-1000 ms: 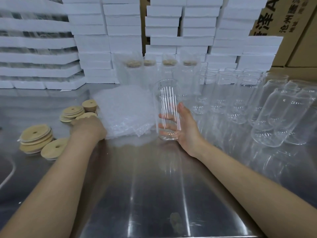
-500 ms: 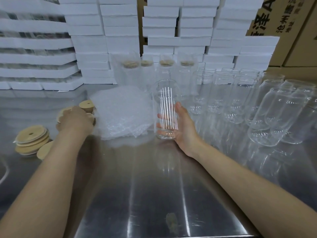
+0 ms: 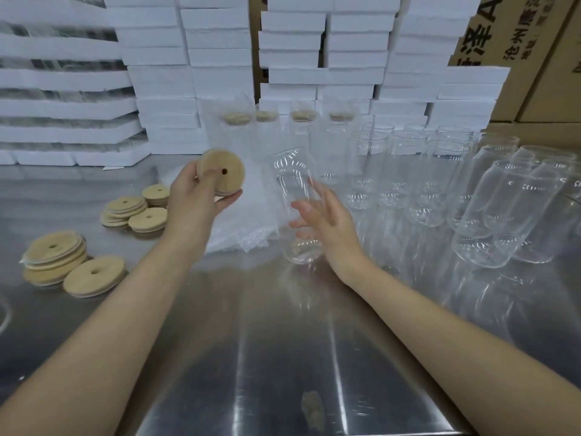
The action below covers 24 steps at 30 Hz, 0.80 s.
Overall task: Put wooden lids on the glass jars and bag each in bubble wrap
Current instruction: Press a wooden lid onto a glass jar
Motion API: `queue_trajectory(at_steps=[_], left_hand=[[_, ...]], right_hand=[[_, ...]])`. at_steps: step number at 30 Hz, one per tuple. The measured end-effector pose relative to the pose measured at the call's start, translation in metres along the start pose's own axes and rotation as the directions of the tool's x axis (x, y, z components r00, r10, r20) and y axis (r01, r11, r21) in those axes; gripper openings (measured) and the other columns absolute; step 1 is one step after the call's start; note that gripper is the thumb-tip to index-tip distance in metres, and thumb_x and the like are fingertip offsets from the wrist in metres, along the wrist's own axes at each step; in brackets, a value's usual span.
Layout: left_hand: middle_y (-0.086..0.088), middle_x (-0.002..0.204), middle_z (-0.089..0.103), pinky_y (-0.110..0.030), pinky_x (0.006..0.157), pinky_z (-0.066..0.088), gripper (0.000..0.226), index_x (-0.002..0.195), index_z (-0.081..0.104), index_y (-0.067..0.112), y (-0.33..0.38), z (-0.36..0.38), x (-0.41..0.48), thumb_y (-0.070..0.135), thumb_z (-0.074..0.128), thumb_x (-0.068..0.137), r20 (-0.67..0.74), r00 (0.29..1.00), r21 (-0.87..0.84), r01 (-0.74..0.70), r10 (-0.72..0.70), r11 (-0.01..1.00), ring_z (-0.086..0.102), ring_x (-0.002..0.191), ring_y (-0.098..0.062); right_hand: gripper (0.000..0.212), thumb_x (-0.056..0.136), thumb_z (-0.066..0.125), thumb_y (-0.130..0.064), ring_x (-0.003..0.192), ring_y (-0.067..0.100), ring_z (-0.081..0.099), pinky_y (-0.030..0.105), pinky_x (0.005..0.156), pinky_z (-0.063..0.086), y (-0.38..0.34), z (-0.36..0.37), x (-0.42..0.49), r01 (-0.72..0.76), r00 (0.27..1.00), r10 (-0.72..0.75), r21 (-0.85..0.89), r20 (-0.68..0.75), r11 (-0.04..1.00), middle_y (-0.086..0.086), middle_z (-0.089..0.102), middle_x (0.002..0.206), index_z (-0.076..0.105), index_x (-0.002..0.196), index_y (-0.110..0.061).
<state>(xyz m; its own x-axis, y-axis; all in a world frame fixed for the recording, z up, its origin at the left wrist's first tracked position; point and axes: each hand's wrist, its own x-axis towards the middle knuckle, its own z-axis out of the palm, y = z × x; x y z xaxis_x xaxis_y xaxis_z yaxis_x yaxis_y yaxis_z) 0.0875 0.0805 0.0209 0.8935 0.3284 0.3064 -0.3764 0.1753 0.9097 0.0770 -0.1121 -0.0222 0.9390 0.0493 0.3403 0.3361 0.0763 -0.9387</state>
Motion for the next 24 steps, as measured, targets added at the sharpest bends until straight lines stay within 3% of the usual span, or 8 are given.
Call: queue_trajectory(at_steps=[3,5,8,11,14,17,20,24], left_hand=[[0.006,0.114,0.063,-0.029,0.087,0.053,0.028,0.121,0.059,0.013,0.000,0.001,-0.007,0.017,0.048,0.096,0.009,0.971,0.163,-0.235,0.237,0.958,0.059,0.109,-0.012],[0.018,0.123,0.059,-0.017,0.094,0.045,0.037,0.133,0.053,0.017,0.001,0.000,-0.014,0.021,0.049,0.096,0.116,0.893,0.311,-0.449,0.436,0.837,0.054,0.115,0.004],[0.028,0.121,0.053,-0.005,0.094,0.037,0.039,0.137,0.046,0.019,-0.001,0.001,-0.022,0.015,0.047,0.098,0.317,0.776,0.379,-0.630,0.545,0.678,0.049,0.114,0.016],[0.025,0.120,0.052,-0.005,0.094,0.035,0.038,0.137,0.039,0.026,-0.001,0.000,-0.025,0.023,0.041,0.098,0.426,0.748,0.397,-0.660,0.509,0.638,0.048,0.108,0.018],[0.024,0.129,0.049,-0.008,0.099,0.033,0.036,0.135,0.039,0.029,-0.002,-0.001,-0.027,0.029,0.036,0.099,0.497,0.714,0.373,-0.689,0.493,0.622,0.046,0.120,0.012],[0.021,0.133,0.049,-0.009,0.100,0.032,0.039,0.136,0.042,0.029,-0.002,-0.001,-0.026,0.037,0.034,0.099,0.520,0.698,0.391,-0.707,0.492,0.589,0.046,0.122,0.006],[0.022,0.132,0.048,-0.005,0.098,0.031,0.047,0.138,0.045,0.024,-0.003,-0.002,-0.026,0.043,0.039,0.096,0.535,0.700,0.435,-0.709,0.473,0.555,0.044,0.120,0.013],[0.013,0.133,0.053,-0.007,0.099,0.033,0.054,0.137,0.048,0.020,-0.004,0.003,-0.030,0.045,0.049,0.089,0.529,0.716,0.417,-0.686,0.455,0.596,0.047,0.121,0.009]], right_hand=[[0.069,0.075,0.070,-0.038,0.084,0.006,0.065,0.027,0.082,0.054,0.004,0.001,-0.002,0.110,0.994,-0.107,-0.169,0.027,0.979,-0.001,0.064,0.113,0.045,0.139,-0.034],[0.073,0.071,0.075,-0.042,0.082,0.003,0.063,0.021,0.079,0.053,0.008,0.003,-0.005,0.149,0.989,-0.140,-0.235,0.054,0.961,-0.010,0.063,0.111,0.044,0.137,-0.044],[0.074,0.065,0.076,-0.058,0.093,0.008,0.065,0.025,0.086,0.053,0.010,0.005,-0.006,0.188,0.982,-0.170,-0.335,0.082,0.923,-0.020,0.062,0.114,0.038,0.128,-0.067],[0.076,0.066,0.074,-0.062,0.098,0.007,0.065,0.029,0.089,0.053,0.011,0.003,-0.006,0.222,0.975,-0.209,-0.379,0.075,0.898,-0.022,0.061,0.118,0.036,0.132,-0.065],[0.078,0.067,0.073,-0.062,0.098,0.006,0.065,0.031,0.089,0.053,0.011,0.002,-0.005,0.246,0.969,-0.235,-0.394,0.077,0.886,-0.022,0.061,0.118,0.036,0.135,-0.061],[0.078,0.068,0.072,-0.060,0.100,0.007,0.064,0.032,0.090,0.053,0.010,0.000,-0.007,0.280,0.959,-0.269,-0.407,0.086,0.870,-0.020,0.060,0.121,0.034,0.136,-0.060],[0.080,0.068,0.071,-0.061,0.101,0.007,0.064,0.032,0.090,0.053,0.010,0.000,-0.009,0.302,0.953,-0.285,-0.419,0.104,0.857,-0.019,0.059,0.122,0.032,0.137,-0.059],[0.083,0.067,0.069,-0.062,0.100,0.008,0.064,0.035,0.090,0.053,0.009,0.000,-0.011,0.303,0.952,-0.292,-0.444,0.095,0.843,-0.016,0.059,0.123,0.033,0.141,-0.052]])
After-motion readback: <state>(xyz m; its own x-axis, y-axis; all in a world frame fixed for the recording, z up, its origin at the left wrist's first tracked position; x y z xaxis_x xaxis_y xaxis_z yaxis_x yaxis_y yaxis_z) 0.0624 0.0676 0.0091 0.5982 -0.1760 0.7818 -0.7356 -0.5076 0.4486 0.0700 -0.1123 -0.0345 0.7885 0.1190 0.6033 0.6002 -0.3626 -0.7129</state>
